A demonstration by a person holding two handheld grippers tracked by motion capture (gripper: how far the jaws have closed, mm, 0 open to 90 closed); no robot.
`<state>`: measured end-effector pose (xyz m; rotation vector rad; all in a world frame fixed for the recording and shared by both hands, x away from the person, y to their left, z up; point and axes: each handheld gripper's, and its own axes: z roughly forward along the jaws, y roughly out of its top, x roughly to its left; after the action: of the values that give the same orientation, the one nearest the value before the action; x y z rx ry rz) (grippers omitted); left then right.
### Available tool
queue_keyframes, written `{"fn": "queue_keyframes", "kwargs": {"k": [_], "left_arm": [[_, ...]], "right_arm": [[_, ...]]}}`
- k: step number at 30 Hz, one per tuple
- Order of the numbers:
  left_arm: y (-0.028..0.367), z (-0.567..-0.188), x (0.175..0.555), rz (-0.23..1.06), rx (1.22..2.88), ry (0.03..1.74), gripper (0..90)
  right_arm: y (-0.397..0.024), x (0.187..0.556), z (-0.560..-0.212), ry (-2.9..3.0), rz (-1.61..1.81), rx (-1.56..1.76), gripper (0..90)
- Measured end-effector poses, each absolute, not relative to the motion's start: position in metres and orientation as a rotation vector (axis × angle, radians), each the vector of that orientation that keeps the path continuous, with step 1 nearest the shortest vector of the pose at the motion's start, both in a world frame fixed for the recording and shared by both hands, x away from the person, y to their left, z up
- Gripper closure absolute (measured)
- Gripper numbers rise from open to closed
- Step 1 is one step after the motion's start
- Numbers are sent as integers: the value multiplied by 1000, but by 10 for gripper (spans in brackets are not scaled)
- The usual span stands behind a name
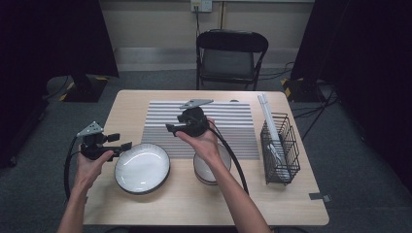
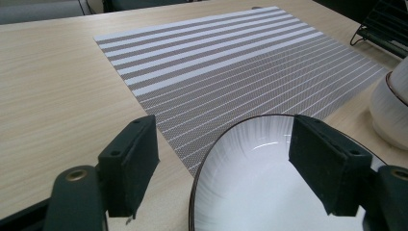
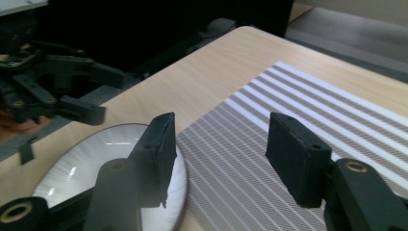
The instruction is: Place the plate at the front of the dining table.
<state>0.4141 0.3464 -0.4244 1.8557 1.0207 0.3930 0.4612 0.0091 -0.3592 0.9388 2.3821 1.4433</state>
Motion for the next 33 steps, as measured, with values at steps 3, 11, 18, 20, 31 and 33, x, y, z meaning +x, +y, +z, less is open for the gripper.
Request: {"fn": "queue_keyframes", "kwargs": {"k": [3,11,18,20,31,33], "left_arm": [[348,-425,415,386,1848,1032,272],[354,-429,415,380,1837,1035,284],[360,-433,415,386,1830,1027,309],[364,-435,417,359,1804,1028,312],[370,-439,418,353,1831,1053,404],[371,-440,419,333,1832,1054,430]], "right_arm": [[19,460,-361,2415,1442,913,442],[48,458,-363,2470,1460,855,495],[66,460,-375,2521,1450,868,549],[69,459,-375,2538,1459,870,551],[92,461,-390,2595,1431,851,651],[96,461,-394,2611,1441,825,667]]}}
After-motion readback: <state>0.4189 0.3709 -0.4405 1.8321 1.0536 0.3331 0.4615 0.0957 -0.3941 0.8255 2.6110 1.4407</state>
